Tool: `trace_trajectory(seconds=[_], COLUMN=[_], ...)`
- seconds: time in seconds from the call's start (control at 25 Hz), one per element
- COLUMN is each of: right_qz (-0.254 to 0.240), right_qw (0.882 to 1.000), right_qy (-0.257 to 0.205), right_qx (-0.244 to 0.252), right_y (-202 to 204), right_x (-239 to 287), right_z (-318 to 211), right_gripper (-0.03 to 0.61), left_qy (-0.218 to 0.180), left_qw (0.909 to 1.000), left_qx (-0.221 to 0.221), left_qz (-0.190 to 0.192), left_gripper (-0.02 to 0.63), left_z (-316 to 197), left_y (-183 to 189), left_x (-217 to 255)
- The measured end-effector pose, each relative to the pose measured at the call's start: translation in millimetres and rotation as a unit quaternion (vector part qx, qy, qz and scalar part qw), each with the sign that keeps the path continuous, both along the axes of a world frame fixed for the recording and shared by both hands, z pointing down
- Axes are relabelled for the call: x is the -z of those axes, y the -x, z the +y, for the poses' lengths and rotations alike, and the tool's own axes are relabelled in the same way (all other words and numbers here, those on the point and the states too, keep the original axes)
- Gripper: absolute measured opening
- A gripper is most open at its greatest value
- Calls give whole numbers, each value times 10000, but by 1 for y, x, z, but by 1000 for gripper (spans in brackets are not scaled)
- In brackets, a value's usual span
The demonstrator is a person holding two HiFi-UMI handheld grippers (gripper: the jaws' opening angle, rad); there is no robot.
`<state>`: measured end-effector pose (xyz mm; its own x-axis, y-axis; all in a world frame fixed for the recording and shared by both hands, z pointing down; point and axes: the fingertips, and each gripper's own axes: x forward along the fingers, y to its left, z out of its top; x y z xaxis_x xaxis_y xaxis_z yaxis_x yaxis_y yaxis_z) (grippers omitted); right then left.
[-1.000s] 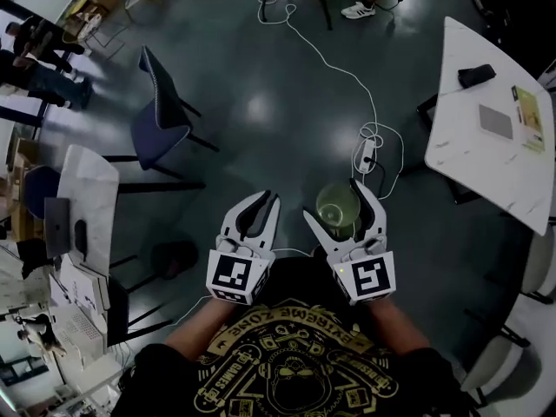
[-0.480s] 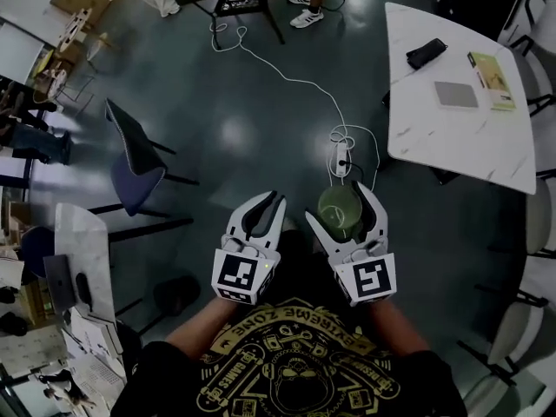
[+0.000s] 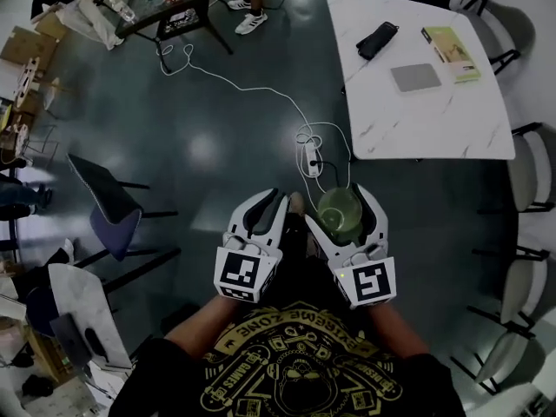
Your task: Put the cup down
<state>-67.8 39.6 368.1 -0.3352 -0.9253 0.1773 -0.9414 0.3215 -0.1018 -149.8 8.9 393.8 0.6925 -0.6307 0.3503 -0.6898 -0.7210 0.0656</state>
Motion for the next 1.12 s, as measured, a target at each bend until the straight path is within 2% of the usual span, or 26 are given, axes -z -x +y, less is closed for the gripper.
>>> trace_trajectory(seconds=[0.52,0.88,1.12], right_qz=[275,748,867], right_qw=[9942,9804,9743], right_qy=[207,326,334], right_qx=[-1024,-1796,-2054], right_y=[-54,-83,-100], right_x=[-11,11,14], right_z=[-64,-100,-115], right_gripper=[396,396,396], left_qy=[102,92,242], left_qw=[9945,9826,9772], left_qx=[-1021,-1781,-2019], left_qz=[190,513,614], left_gripper=[63,61,63], left_z=[-76,-122,-137], left_y=[-61,-99,-109], left_x=[-10,9,5])
